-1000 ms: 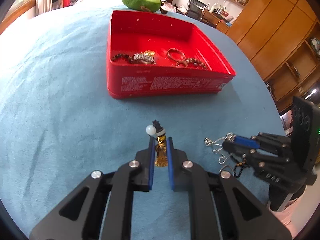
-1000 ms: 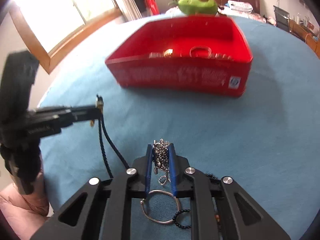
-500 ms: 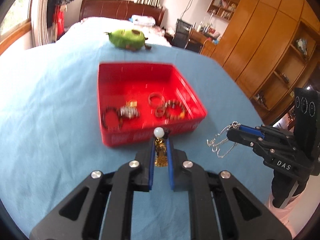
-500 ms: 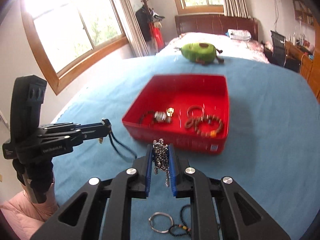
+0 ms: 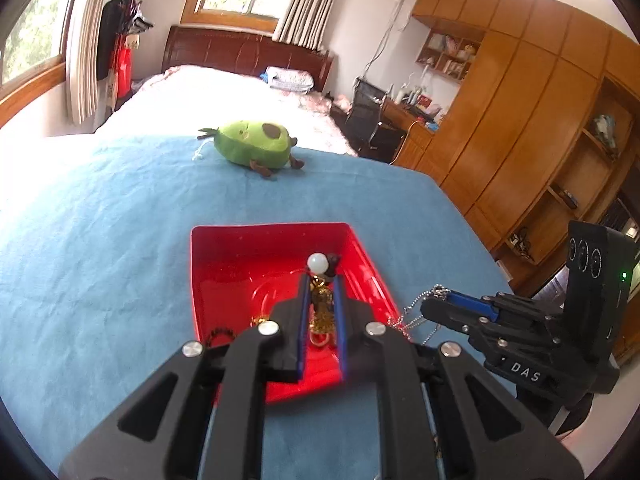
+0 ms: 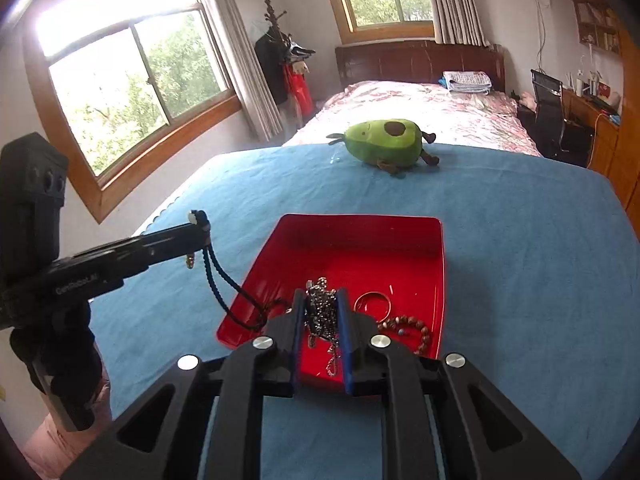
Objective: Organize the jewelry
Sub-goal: 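Lower the pendant cord and silver chain into the red tin and open both tools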
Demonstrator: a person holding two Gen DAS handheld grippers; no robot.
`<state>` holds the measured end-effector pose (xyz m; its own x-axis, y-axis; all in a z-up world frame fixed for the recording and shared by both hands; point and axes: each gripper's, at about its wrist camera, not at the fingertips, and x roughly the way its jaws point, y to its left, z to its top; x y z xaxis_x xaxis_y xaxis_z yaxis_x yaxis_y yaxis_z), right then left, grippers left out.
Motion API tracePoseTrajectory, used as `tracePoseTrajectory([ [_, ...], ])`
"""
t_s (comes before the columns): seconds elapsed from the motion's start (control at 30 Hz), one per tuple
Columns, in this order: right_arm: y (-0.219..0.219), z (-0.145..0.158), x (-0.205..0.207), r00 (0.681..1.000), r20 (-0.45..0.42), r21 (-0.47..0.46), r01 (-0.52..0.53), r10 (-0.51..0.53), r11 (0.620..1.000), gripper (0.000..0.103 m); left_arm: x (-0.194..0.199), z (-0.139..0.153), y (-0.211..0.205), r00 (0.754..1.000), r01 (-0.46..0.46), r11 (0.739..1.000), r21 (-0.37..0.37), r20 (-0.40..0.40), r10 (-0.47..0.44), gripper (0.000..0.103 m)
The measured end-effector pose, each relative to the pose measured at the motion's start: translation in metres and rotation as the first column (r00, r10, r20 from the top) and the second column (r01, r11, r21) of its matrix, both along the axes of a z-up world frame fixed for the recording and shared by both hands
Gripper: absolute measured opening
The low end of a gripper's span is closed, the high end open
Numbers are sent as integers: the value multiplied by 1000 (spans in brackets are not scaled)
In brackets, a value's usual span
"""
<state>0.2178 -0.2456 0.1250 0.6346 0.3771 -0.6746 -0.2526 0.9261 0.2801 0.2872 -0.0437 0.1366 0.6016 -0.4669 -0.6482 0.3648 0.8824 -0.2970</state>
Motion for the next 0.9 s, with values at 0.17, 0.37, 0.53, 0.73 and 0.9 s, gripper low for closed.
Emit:
tracePoseTrajectory([
  [0.17, 4, -41, 45, 995, -98, -29, 12, -15, 1000, 15, 51, -40, -8, 995, -20, 999, 35, -92, 23, 10],
  [0.37, 4, -90, 86, 984, -177, -31, 28, -33, 999, 15, 90, -87, -7, 984, -47, 997, 58, -168, 56, 10],
  [0.53, 4, -115, 99, 977, -210, -36, 30, -37, 999, 15, 106, -110, -4, 978, -59, 996, 61, -196, 69, 10],
  [0.73, 7, -132, 106, 970, -240, -57, 28, -41, 998, 15, 111, -126, -5, 973, -59, 994, 95, -219, 78, 10],
  [0.9, 8, -136, 107, 967, -252, -60, 27, -41, 998, 18, 115, -133, -8, 968, -58, 991, 124, -234, 86, 20],
])
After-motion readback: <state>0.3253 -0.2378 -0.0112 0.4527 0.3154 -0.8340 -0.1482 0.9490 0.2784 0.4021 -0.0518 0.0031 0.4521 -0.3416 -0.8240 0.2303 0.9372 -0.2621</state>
